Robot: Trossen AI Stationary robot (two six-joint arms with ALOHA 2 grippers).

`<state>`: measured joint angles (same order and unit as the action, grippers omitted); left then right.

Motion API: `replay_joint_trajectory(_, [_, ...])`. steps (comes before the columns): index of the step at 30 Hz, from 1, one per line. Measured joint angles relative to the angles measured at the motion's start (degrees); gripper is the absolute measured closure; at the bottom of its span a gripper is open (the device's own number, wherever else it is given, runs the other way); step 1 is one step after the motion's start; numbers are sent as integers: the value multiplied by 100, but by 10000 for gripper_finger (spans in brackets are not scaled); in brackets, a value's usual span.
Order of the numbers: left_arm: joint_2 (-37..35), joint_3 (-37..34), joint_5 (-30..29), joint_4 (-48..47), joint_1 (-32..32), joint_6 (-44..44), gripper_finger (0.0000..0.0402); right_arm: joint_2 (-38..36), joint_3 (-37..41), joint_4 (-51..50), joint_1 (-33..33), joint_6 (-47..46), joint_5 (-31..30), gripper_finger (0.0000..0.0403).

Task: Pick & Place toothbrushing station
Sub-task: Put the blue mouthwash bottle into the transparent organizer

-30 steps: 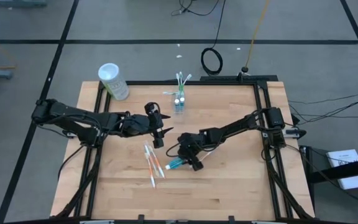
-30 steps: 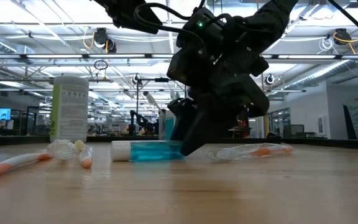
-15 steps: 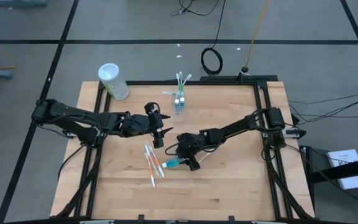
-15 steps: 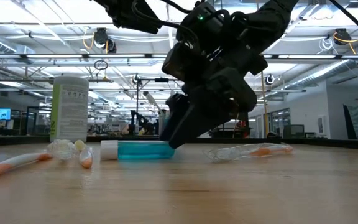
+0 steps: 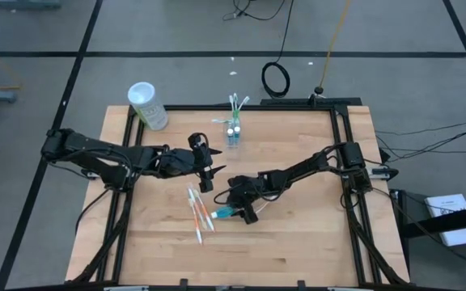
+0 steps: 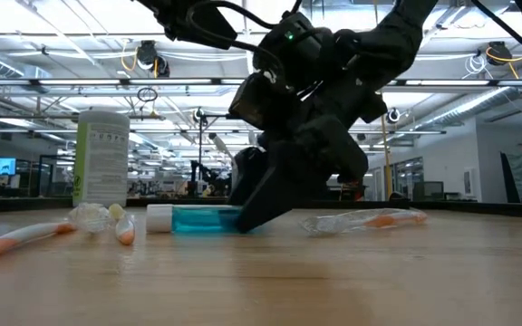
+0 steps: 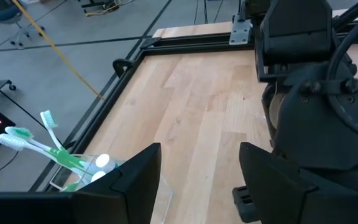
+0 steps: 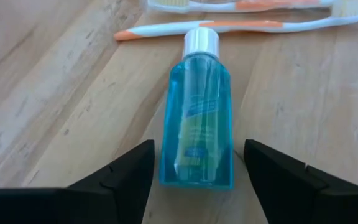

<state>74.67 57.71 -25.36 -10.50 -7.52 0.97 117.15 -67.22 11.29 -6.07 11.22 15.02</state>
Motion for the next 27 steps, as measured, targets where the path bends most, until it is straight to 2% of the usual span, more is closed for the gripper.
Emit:
replay_joint_trajectory(14, [0,0,0,2,1,-13,176,1,0,-14,4,24,-23,251])
replay_joint_trajectory(21, [0,0,-2,0,0,-27,176,-85,7,-91,36,41,-10,241])
replay_joint_trajectory(27, [0,0,-2,-5,1,-44,176,-459,4,-618,170,57,-17,246])
